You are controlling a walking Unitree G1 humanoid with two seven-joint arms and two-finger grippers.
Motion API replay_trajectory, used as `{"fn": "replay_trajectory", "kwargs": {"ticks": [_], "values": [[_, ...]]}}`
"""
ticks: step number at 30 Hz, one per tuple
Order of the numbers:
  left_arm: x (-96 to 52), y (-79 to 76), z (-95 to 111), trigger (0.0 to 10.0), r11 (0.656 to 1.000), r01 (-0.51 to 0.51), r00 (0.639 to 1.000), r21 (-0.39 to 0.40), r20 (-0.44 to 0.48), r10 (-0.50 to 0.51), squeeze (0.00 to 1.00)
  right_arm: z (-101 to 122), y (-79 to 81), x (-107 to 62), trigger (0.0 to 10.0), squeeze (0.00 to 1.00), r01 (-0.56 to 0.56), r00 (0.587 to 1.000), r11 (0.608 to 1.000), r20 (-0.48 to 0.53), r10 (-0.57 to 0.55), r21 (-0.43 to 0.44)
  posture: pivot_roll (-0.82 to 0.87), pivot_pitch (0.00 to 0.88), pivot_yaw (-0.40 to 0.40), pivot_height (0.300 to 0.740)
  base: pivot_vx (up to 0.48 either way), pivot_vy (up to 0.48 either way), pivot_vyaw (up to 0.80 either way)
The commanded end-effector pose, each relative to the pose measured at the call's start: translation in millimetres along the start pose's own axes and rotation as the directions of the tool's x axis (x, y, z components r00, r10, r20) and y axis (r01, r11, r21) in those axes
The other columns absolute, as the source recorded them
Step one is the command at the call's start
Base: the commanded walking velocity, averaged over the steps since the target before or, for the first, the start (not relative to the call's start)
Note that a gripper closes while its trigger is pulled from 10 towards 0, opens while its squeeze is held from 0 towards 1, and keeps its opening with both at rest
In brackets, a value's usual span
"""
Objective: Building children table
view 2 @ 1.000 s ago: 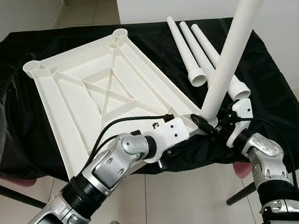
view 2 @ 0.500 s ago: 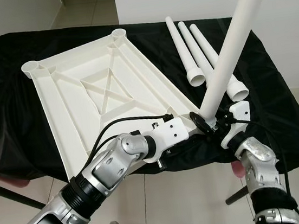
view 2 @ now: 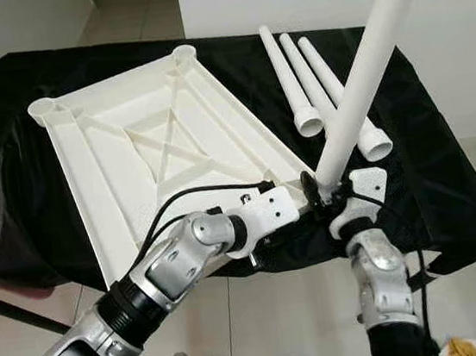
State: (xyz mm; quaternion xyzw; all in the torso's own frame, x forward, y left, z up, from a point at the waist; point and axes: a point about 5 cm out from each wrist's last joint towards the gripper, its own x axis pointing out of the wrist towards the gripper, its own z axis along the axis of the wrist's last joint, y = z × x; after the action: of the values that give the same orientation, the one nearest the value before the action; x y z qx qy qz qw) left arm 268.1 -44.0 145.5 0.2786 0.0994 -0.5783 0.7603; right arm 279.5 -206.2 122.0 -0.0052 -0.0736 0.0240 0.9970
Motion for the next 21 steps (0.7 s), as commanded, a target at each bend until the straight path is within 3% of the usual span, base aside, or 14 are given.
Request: {"fn": "replay_trajectory", "kwargs": {"ticks": [1,3,4,7,10,19,20,21], "values": [[4.3,-14.3,0,10.0,0.995,0.096,0.995,0.006,0.007,-0.096,0.0,-13,3.8,-4.8,10.0,0.0,0.034,0.997,0.999,-0.072,-0.033,0.006,-0.08,0.065,0.032,0.74,0.0,0.0,0.0],[4.6,-14.8,0,10.0,0.995,0.099,0.995,0.009,0.006,-0.099,0.0,-15,10.9,-6.2,10.0,0.0,0.162,0.983,0.987,-0.081,-0.162,-0.01,-0.08,0.06,0.03,0.74,0.0,0.0,0.0],[4.6,-14.8,0,10.0,0.995,0.099,0.995,0.009,0.006,-0.099,0.0,-15,10.9,-6.2,10.0,0.0,0.162,0.983,0.987,-0.081,-0.162,-0.01,-0.08,0.06,0.03,0.74,0.0,0.0,0.0],[5.1,-14.7,0,10.0,0.995,0.098,0.995,0.01,0.006,-0.098,0.0,-19,21.6,-7.5,10.0,0.0,0.311,0.944,0.95,-0.106,-0.313,-0.037,-0.08,0.056,0.026,0.74,0.0,0.0,0.0],[5.5,-15.1,0,10.0,0.995,0.097,0.995,0.01,0.006,-0.097,0.0,-21,29.3,-6.7,10.0,0.0,0.337,0.932,0.94,-0.125,-0.34,-0.047,-0.07,0.051,0.024,0.74,0.0,0.0,0.0],[5.8,-15.8,0,10.0,0.995,0.1,0.995,0.012,0.006,-0.1,0.0,-20,22.5,-8.7,10.0,0.0,0.353,0.923,0.934,-0.138,-0.358,-0.061,-0.08,0.046,0.024,0.74,0.0,0.0,0.0],[5.6,-15.1,0,10.0,0.995,0.098,0.995,0.013,0.005,-0.098,0.0,-18,24.3,-9.0,10.0,1.0,0.337,0.932,0.94,-0.125,-0.34,-0.044,-0.08,0.047,0.026,0.74,0.0,0.0,0.0],[5.5,-14.7,0,10.0,0.995,0.098,0.995,0.014,0.005,-0.098,0.0,-15,26.5,-8.6,10.0,1.0,0.322,0.941,0.946,-0.105,-0.323,-0.03,-0.08,0.048,0.027,0.74,0.0,0.0,0.0]]}}
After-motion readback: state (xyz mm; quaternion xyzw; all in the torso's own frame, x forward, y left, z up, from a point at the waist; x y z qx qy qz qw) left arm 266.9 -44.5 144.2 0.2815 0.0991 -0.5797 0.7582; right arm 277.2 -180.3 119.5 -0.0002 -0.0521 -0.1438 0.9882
